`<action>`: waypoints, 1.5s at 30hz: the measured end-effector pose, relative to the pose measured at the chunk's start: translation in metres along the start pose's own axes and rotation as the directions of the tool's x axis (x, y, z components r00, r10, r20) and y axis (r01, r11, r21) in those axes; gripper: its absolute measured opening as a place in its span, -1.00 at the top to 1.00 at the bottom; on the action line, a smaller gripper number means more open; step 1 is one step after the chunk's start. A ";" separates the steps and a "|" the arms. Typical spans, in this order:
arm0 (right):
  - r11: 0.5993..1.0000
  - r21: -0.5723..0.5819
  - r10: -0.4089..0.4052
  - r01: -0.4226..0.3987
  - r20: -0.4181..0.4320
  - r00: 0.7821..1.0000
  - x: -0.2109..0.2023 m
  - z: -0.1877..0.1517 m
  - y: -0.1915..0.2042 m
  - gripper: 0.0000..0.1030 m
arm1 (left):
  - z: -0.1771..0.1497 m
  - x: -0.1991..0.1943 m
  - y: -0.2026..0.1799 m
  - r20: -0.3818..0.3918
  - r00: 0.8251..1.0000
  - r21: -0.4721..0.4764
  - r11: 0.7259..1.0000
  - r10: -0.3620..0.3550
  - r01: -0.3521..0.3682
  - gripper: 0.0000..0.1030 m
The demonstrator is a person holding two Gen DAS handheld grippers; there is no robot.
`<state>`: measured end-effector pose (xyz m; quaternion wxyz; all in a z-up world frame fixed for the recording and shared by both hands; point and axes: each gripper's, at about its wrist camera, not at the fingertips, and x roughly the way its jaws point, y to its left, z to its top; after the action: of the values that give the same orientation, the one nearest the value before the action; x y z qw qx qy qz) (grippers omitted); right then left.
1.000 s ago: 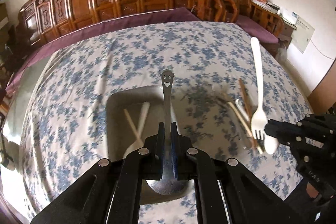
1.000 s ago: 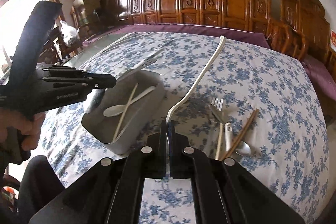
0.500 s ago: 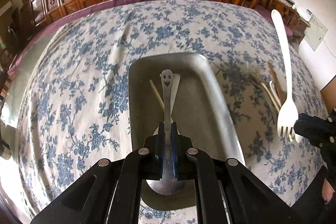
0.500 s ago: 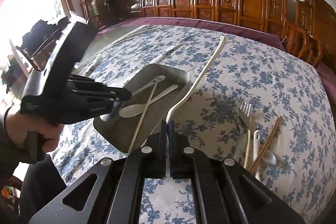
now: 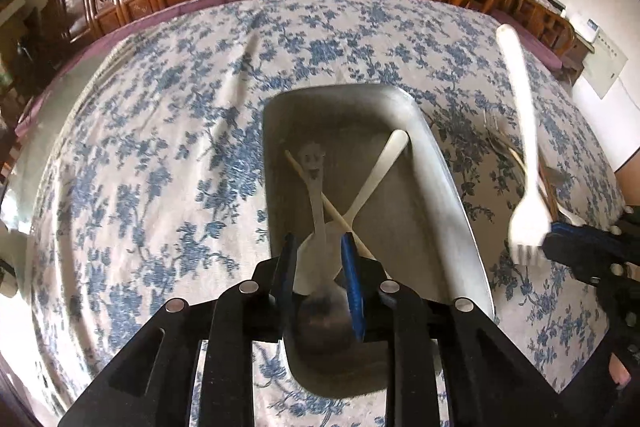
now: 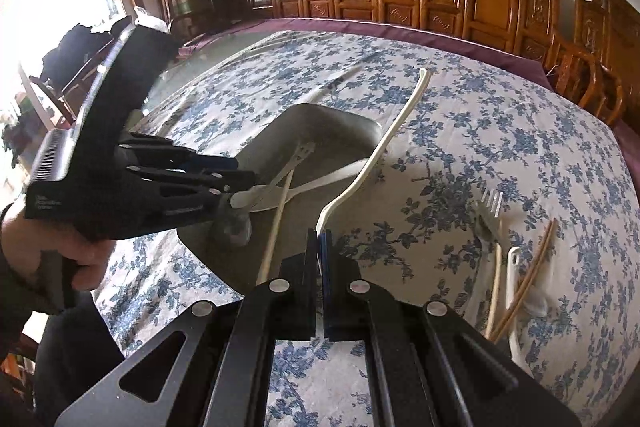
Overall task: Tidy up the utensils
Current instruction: 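Carry the metal spoon to the tray with the left tool while the right tool carries the fork there, then open both tools to release the spoon and fork into the tray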
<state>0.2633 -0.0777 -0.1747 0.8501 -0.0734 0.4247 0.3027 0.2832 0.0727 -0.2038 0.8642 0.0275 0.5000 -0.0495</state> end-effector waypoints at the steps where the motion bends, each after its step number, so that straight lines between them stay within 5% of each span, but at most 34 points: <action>1: 1.000 -0.001 0.004 -0.004 -0.002 1.000 0.002 0.001 0.002 0.95 | 0.000 -0.003 0.002 0.007 1.000 -0.003 1.000 0.001 -0.001 0.46; 10: 0.998 -0.028 0.051 -0.053 -0.043 0.998 0.029 0.008 0.029 0.95 | -0.005 -0.037 0.029 0.081 0.996 -0.033 0.999 0.025 -0.022 0.25; 21: 0.995 -0.037 0.089 -0.096 -0.146 0.985 0.068 0.005 0.049 0.95 | -0.010 -0.051 0.050 0.105 0.994 -0.064 0.997 0.040 -0.033 0.21; 28: 0.996 -0.018 0.087 -0.091 -0.137 0.987 0.071 0.006 0.045 0.93 | -0.010 -0.057 0.048 0.117 0.992 -0.063 0.997 0.042 -0.035 0.20; 40: 0.998 0.011 0.063 -0.062 -0.024 0.998 0.006 -0.009 0.015 0.93 | -0.010 -0.066 0.023 0.127 0.992 -0.034 0.999 0.029 -0.025 0.19; 45: 0.999 0.038 -0.003 0.002 0.022 1.000 -0.036 -0.028 -0.018 0.93 | -0.010 -0.072 0.001 0.146 0.989 -0.005 1.000 0.018 -0.017 -0.09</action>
<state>0.2386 -0.1193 -0.1666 0.8564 -0.0544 0.4209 0.2941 0.2393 0.0792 -0.1467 0.8990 0.0265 0.4351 -0.0428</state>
